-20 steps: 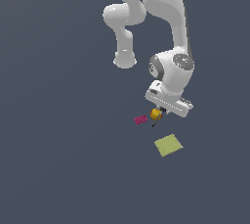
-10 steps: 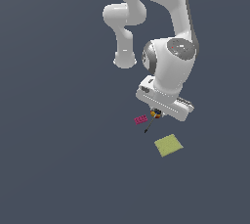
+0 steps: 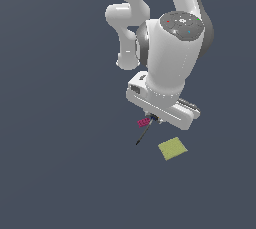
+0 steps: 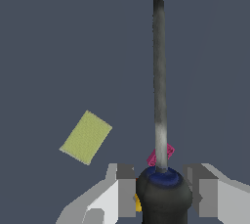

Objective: Pick up a designated object from a clutter of objects.

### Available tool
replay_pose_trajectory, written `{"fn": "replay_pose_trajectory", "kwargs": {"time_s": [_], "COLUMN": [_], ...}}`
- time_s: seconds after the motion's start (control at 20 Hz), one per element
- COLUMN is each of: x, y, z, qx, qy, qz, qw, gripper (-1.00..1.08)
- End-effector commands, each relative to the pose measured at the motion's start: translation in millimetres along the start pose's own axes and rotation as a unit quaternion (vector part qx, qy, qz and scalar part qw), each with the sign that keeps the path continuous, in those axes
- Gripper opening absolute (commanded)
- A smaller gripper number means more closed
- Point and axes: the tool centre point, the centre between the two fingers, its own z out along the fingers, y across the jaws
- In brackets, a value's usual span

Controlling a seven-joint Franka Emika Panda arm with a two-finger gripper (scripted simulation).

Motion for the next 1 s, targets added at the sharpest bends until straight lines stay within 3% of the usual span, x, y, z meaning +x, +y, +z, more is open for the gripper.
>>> {"fn": "replay_pose_trajectory", "kwargs": {"time_s": [0.0, 0.95], "x": [16, 104], "y": [1, 3], "z": [-16, -98], "qx": [0.0, -0.001], "qy": [0.0, 0.001], "qz": [0.0, 0.0], "qw": [1.0, 1.0], "gripper": [-1.0, -1.0]}}
